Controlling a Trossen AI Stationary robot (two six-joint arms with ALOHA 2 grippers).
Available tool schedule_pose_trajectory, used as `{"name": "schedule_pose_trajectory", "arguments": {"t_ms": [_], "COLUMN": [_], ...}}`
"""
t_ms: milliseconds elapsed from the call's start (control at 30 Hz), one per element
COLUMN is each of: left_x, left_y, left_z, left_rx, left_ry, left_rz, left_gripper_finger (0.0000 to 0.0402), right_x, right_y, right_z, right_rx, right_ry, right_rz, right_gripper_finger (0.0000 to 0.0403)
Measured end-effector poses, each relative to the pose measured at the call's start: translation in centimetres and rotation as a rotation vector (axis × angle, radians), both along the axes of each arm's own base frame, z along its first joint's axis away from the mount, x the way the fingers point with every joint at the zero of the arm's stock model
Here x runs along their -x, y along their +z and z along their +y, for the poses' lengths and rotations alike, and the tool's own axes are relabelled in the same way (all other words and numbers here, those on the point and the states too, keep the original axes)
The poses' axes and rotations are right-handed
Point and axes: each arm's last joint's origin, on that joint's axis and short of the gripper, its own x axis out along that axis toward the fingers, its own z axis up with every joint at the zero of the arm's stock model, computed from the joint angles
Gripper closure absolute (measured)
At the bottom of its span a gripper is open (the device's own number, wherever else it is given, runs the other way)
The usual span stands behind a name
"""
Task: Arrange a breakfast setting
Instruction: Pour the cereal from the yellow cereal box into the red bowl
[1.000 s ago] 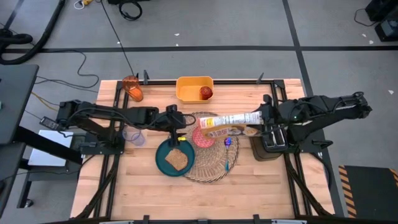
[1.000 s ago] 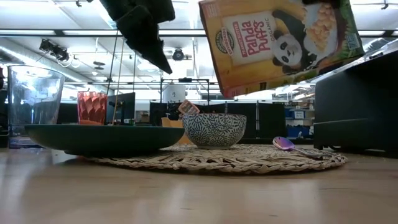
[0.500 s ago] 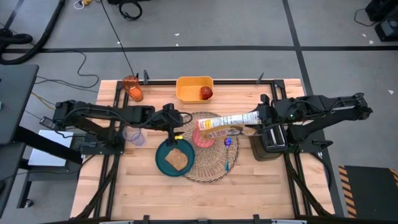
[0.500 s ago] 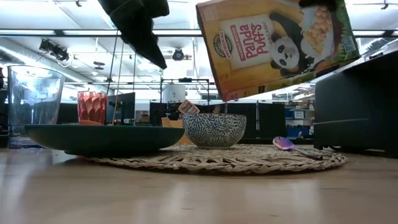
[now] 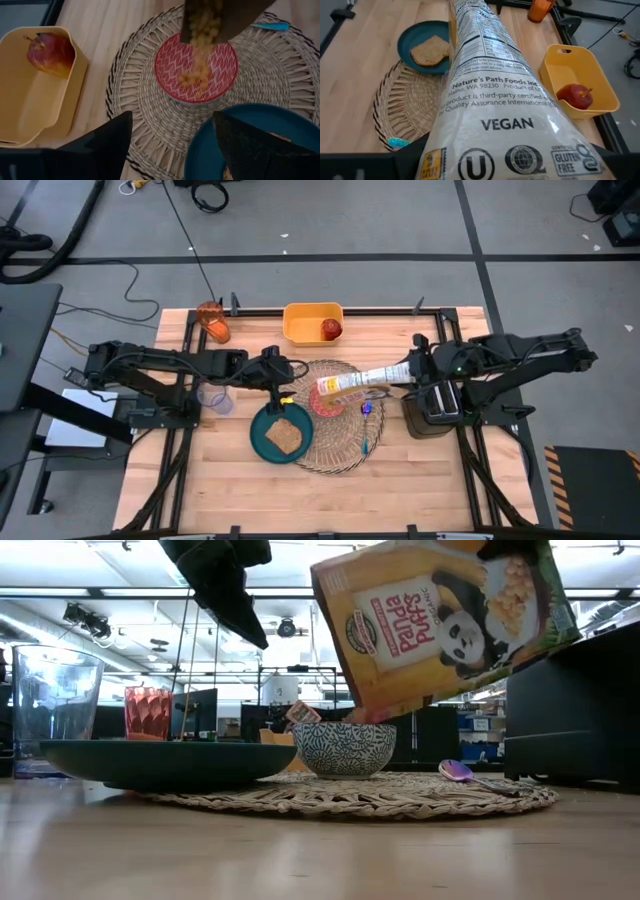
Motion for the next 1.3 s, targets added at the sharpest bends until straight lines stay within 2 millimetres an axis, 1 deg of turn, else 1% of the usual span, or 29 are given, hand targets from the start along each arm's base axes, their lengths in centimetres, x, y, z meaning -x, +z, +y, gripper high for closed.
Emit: {"name": "schedule_pose_trajectory", "arguments": {"t_ms": [100,367,500,633,767,833,1133,1300], "left_x": [0.0,0.1,0.2,0.3,0.4,0.4,0.4,0.4], "left_y": [0.0,-0.1,0.0,0.1,0.2,0.2,0.3,0.3], "left_z": [0.0,-0.1,-0.1,-0.1,-0.1,-0.1,-0.1,-0.1], "left_rx": [0.0,0.0,0.001,0.01,0.013,0.015,0.03,0.031], "left_ry": [0.0,-0.002,-0.001,0.008,0.011,0.013,0.029,0.03], "left_rz": [-0.001,0.008,0.014,0.01,0.008,0.007,-0.009,-0.009], "left_gripper_finger": [0.0118,0.0118,0.0118,0.0118,0.0118,0.0118,0.0118,0.0118], "right_x": [0.0,0.4,1.2,2.7,3.6,3.6,1.6,1.2], "right_y": [0.5,0.3,0.4,0.0,0.0,0.0,-0.5,-0.4], "right_z": [0.0,-0.1,-0.2,-0.5,-0.6,-0.6,-0.2,-0.2], "right_rx": [-0.002,0.0,-0.029,-0.059,-0.073,-0.071,-0.033,-0.025], "right_ry": [-0.004,-0.025,-0.04,-0.054,-0.052,-0.046,0.009,0.016], "right_rz": [-0.022,0.002,-0.035,-0.077,-0.116,-0.116,-0.052,-0.048], "right_gripper_finger": [0.0189,0.0205,0.0207,0.0207,0.0207,0.0207,0.0207,0.0207]}}
